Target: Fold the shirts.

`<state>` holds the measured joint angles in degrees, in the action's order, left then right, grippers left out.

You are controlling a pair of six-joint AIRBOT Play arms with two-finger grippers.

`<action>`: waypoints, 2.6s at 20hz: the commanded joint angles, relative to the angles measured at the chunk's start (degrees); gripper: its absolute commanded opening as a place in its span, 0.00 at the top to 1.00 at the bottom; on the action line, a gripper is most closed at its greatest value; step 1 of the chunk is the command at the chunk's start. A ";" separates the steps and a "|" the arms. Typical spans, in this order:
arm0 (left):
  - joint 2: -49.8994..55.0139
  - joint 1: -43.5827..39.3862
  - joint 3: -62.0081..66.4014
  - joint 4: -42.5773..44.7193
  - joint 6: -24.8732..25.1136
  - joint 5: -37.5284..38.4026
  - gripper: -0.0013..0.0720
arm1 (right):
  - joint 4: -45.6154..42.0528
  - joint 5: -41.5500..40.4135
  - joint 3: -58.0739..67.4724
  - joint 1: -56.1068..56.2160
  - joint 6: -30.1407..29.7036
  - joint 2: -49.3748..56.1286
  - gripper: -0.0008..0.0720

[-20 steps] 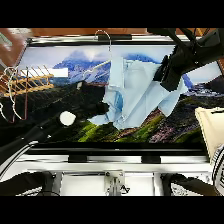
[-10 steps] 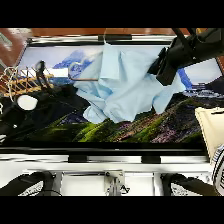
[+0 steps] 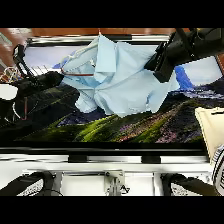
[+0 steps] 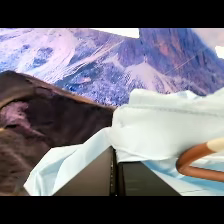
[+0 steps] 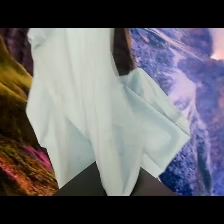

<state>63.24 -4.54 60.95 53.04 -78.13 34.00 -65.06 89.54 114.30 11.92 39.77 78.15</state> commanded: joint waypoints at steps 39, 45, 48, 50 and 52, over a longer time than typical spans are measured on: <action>-7.56 -22.62 25.05 2.69 14.47 -2.01 0.40 | -56.06 -22.73 0.02 7.17 56.41 -13.46 0.92; -10.16 -22.62 25.42 2.69 14.45 -1.57 0.41 | -72.76 -21.05 2.43 -8.13 61.94 -14.64 0.92; -10.32 -22.62 25.42 2.69 14.45 -1.16 0.41 | -67.87 -23.21 2.43 -21.57 64.96 -14.56 0.92; -10.29 -22.60 25.42 2.71 14.45 -0.52 0.41 | -64.76 -24.59 2.43 -29.03 67.56 -14.38 0.92; -10.34 -22.60 25.42 2.69 14.45 -0.33 0.44 | -61.79 -26.38 2.40 -35.39 70.03 -14.38 0.92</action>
<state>53.06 -27.18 86.30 55.72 -63.68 33.21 -130.41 65.63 116.60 -13.96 105.38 63.72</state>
